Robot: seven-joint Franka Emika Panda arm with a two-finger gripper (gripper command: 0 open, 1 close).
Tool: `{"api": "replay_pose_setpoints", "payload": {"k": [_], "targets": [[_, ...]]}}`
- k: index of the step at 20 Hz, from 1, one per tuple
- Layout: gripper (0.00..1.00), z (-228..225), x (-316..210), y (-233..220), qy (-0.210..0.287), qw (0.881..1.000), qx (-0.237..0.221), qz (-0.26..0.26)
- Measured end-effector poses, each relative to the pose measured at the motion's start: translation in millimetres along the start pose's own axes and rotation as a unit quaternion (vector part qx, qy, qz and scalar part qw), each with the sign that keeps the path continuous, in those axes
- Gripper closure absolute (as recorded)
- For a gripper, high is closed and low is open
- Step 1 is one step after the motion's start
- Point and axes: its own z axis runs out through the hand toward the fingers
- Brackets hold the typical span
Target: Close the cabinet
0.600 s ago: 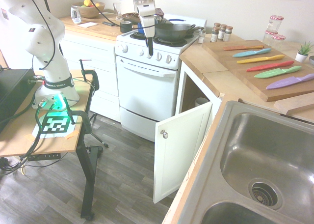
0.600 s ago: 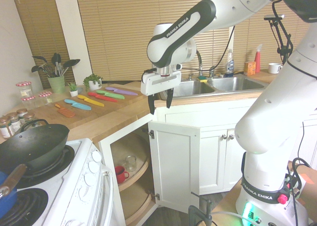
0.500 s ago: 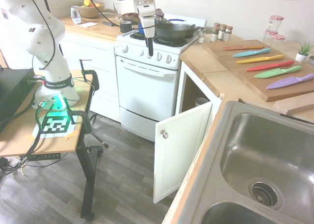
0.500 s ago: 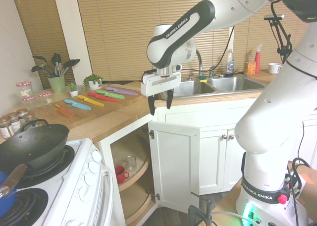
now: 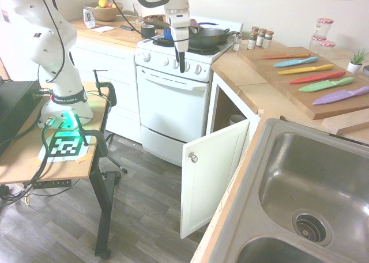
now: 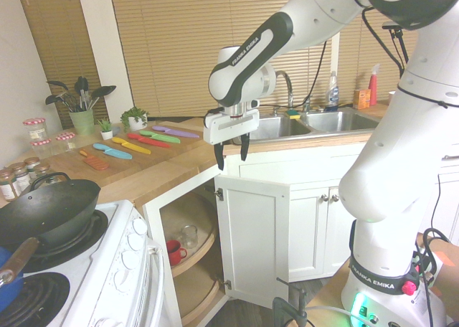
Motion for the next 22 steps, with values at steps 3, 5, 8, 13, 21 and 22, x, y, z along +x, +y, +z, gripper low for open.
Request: {"api": "replay_pose_setpoints", "payload": {"k": [3, 5, 8, 13, 21, 22], "targets": [[0.00, 4.0, 29.4, 6.7, -0.002, 1.000, 0.000, 0.014], [0.00, 3.3, 49.2, 20.8, 0.000, 1.000, -0.007, 0.006], [0.00, -10.7, 83.6, 57.4, 0.006, 1.000, -0.022, -0.014], [0.00, -18.5, 133.1, 104.1, 0.002, 1.000, -0.020, -0.017], [0.00, 29.5, 199.4, 130.5, -0.031, 0.999, -0.007, 0.012], [0.00, 34.3, 204.6, 130.9, -0.033, 0.999, -0.006, 0.014]]}}
